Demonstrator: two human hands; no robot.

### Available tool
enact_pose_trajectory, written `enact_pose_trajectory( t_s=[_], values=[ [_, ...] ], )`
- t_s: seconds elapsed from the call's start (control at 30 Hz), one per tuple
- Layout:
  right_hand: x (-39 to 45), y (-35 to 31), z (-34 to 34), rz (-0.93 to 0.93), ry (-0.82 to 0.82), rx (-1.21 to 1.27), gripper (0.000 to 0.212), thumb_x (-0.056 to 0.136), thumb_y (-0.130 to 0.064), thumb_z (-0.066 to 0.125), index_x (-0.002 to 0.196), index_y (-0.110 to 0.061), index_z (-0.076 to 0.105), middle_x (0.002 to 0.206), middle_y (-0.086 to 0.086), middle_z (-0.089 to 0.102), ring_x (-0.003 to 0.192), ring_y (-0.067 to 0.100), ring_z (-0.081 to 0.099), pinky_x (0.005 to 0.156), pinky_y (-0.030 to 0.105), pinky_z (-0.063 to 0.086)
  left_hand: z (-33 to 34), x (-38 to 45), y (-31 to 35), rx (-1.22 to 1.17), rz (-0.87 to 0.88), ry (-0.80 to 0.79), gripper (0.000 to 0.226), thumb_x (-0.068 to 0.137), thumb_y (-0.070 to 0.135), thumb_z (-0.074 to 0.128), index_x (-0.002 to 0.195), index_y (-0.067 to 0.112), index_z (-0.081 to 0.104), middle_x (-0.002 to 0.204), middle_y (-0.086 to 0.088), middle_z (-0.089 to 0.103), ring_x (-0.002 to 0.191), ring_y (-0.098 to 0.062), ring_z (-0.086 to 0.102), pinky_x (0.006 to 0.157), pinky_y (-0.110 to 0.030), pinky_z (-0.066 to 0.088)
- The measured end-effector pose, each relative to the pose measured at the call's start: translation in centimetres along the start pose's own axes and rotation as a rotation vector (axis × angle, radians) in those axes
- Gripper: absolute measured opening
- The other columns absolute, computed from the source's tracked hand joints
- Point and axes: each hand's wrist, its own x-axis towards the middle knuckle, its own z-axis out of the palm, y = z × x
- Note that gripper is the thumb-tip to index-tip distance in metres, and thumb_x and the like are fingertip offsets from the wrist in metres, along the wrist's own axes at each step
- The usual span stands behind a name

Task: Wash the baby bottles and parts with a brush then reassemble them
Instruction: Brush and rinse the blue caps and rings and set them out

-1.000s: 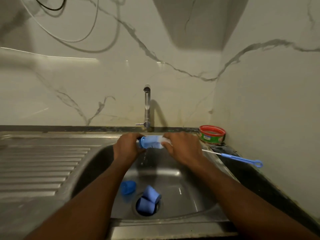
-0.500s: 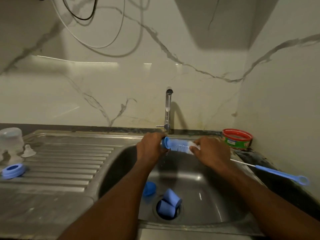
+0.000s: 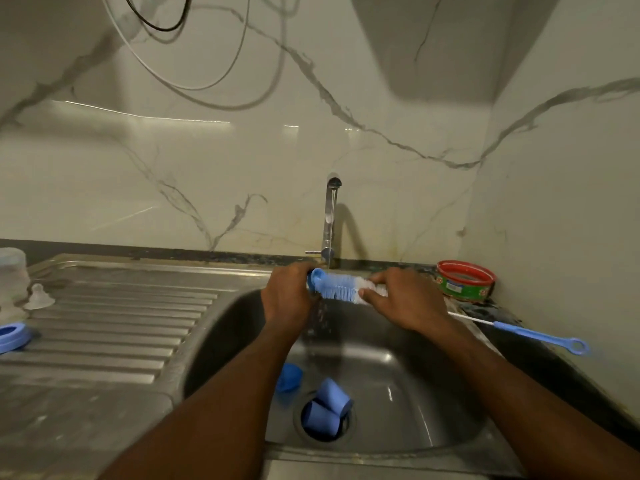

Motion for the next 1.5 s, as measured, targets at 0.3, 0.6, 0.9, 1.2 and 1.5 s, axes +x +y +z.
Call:
enact_pose_trajectory(
  t_s=[0.3, 0.6, 0.9, 1.2, 1.5],
  values=[
    [-0.9, 0.2, -0.4, -0.011, -0.023, -0.12, 0.034, 0.1, -0.054, 0.05, 0.121, -0.034, 0.067, 0.111, -0.004, 0.071, 0.098, 0.015, 0.065, 0.082, 0.029, 0.046, 0.5, -0.2, 0.6, 0.03, -0.031, -0.027, 0.034, 0.091, 0.045, 0.071, 0.119, 0.028, 0.063, 0.111, 0.007, 0.067, 0.094, -0.004, 0.056, 0.086, -0.023, 0.044],
    [-0.9, 0.2, 0.3, -0.02, 0.047, -0.158, 0.034, 0.097, -0.056, 0.051, 0.121, -0.037, 0.066, 0.109, -0.008, 0.071, 0.097, 0.014, 0.065, 0.085, 0.033, 0.052, 0.8, -0.2, 0.3, 0.064, 0.044, -0.206, 0.041, 0.087, 0.046, 0.075, 0.123, 0.032, 0.062, 0.118, 0.007, 0.068, 0.105, -0.008, 0.061, 0.092, -0.028, 0.05],
    [-0.4, 0.0, 0.3, 0.023, 0.093, -0.159, 0.037, 0.098, -0.057, 0.05, 0.123, -0.036, 0.066, 0.109, -0.008, 0.071, 0.099, 0.014, 0.065, 0.083, 0.03, 0.048, 0.9, -0.1, 0.4, 0.031, 0.072, -0.133, 0.041, 0.087, 0.046, 0.075, 0.123, 0.031, 0.062, 0.117, 0.008, 0.069, 0.105, -0.007, 0.061, 0.093, -0.027, 0.049],
    [-0.4, -0.5, 0.1, 0.047, 0.107, -0.128, 0.037, 0.098, -0.057, 0.051, 0.121, -0.033, 0.068, 0.106, -0.006, 0.072, 0.095, 0.015, 0.066, 0.074, 0.028, 0.044, 1.1, -0.4, 0.5, -0.011, 0.005, -0.139, 0.044, 0.084, 0.047, 0.078, 0.122, 0.03, 0.063, 0.115, 0.008, 0.07, 0.102, -0.006, 0.062, 0.086, -0.022, 0.047],
    [-0.1, -0.5, -0.2, 0.053, 0.07, -0.051, 0.039, 0.096, -0.058, 0.05, 0.122, -0.034, 0.069, 0.107, -0.003, 0.073, 0.097, 0.02, 0.067, 0.08, 0.033, 0.051, 1.0, -0.5, 0.3, -0.079, -0.065, -0.074, 0.04, 0.085, 0.045, 0.078, 0.119, 0.03, 0.064, 0.11, 0.01, 0.069, 0.101, -0.008, 0.063, 0.087, -0.027, 0.048]
  ],
)
